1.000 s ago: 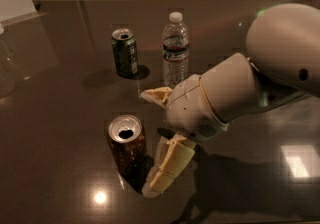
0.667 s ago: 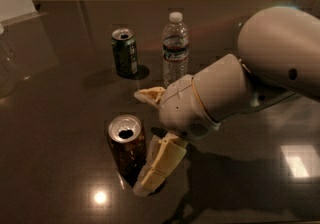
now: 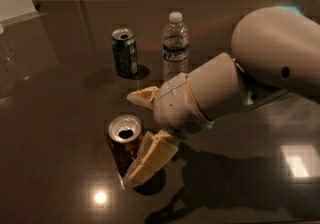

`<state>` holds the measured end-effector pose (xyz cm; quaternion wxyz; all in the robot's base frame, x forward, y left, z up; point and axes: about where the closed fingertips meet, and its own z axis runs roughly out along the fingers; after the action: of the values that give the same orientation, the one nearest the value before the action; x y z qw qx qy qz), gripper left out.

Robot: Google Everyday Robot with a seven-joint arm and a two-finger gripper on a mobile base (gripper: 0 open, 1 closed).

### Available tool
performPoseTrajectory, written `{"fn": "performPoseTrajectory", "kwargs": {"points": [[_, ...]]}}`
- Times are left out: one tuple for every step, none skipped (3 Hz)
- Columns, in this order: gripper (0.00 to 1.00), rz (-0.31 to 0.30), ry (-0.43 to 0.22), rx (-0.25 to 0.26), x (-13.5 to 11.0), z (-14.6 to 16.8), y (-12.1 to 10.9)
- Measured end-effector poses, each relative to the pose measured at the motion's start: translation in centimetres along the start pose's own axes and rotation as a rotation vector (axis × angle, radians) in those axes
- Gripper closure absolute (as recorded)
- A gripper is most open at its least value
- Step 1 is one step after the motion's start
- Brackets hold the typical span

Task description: Knock orange can over

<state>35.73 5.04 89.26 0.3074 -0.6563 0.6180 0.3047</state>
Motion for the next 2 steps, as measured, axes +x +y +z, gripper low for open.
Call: {"fn": "performPoseTrajectory", "kwargs": {"points": [[0.37,0.005,0.006,0.010,0.03,-0.56,-0.17],[0.60,0.008,0.006,0.012,-0.17,-0.84,-0.18]]}}
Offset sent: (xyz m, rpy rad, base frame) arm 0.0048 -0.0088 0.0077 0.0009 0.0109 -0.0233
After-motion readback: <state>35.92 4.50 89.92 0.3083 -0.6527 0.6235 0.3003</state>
